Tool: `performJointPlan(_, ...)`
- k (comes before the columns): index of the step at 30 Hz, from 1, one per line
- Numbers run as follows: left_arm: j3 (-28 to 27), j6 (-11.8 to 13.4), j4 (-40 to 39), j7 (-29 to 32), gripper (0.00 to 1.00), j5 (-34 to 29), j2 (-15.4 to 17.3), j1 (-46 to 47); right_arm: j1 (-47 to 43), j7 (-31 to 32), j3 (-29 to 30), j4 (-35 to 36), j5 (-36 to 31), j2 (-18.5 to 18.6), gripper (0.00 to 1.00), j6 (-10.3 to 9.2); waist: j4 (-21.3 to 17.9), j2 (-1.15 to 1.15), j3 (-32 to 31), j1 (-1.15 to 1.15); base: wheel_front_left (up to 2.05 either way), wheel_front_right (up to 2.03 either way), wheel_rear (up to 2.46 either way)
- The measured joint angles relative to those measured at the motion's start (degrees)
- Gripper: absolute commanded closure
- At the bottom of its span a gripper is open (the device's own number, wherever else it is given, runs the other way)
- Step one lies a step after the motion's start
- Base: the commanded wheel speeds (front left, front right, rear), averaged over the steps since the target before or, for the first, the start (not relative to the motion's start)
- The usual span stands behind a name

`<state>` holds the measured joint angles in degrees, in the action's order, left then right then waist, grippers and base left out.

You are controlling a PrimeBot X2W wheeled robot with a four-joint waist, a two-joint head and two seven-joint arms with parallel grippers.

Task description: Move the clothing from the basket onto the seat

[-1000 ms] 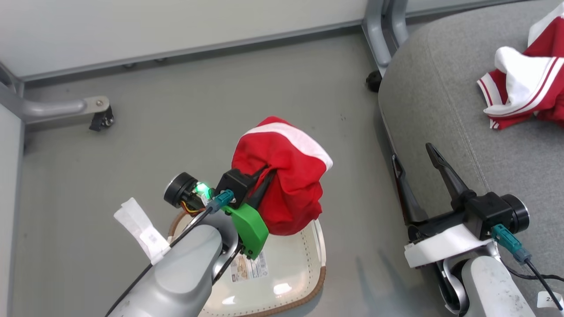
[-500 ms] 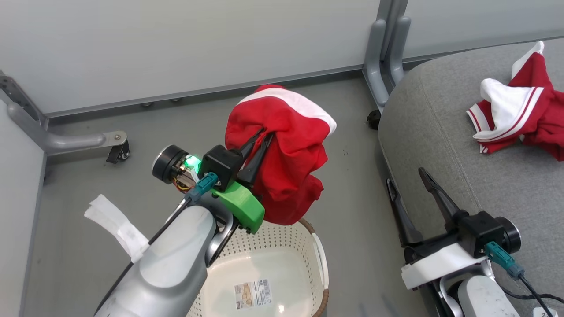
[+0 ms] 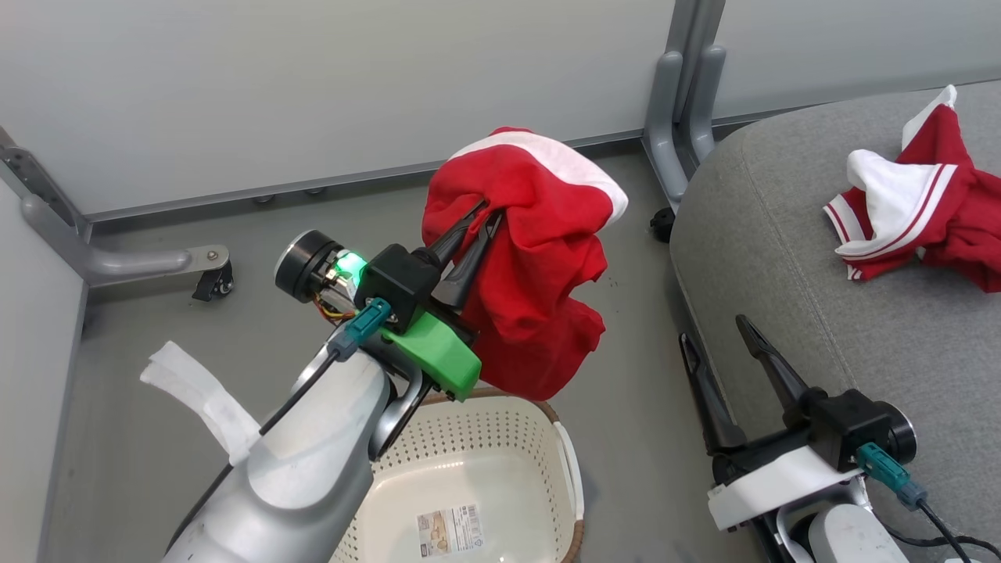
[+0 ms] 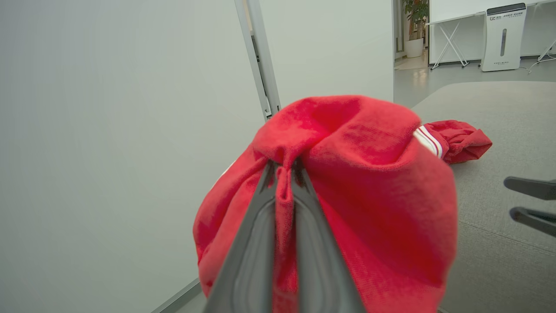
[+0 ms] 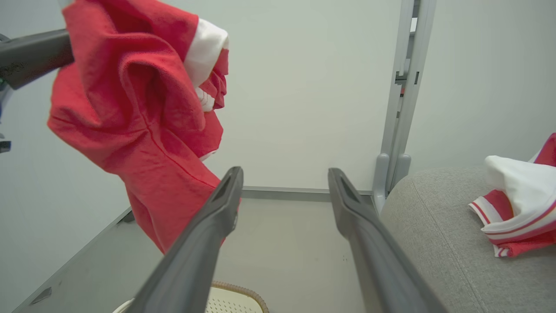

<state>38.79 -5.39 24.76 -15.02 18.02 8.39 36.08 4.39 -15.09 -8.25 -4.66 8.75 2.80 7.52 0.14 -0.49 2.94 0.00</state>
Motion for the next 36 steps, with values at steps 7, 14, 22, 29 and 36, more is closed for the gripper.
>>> performJointPlan(7, 0.3, -0.1, -0.6, 0.0, 1.00, 0.0, 0.0, 0.4, 0.1, 0.0, -3.4, 0.4, 2.1, 0.0, 0.00, 0.00, 0.1, 0.00, 0.7, 0.00, 0.00, 0.00, 0.00)
performJointPlan(14, 0.8, -0.2, -1.0, 0.0, 1.00, -0.2, -0.2, 1.0, 2.1, 0.0, -9.5, 0.3, 5.2, 0.0, 0.00, 0.00, 0.6, 0.00, 1.6, 0.00, 0.00, 0.00, 0.00)
performJointPlan(22, 2.0, -0.6, -1.4, 0.0, 1.00, -0.4, -0.8, 1.5, 7.1, 0.0, -14.2, -0.5, 9.6, 0.0, 0.00, 0.00, 1.6, 0.00, 3.2, 0.00, 0.00, 0.00, 0.00)
performJointPlan(29, 2.8, -0.9, -1.6, 0.0, 1.00, -0.4, -1.3, 1.8, 10.6, 0.0, -16.5, -1.5, 11.8, 0.0, 0.00, 0.00, 2.3, 0.00, 4.3, 0.00, 0.00, 0.00, 0.00)
performJointPlan(36, 3.7, -1.2, -2.3, 0.0, 1.00, -0.4, -2.1, 2.1, 13.9, 0.0, -17.6, -3.5, 13.9, 0.0, 0.00, 0.00, 2.8, 0.00, 5.4, 0.00, 0.00, 0.00, 0.00)
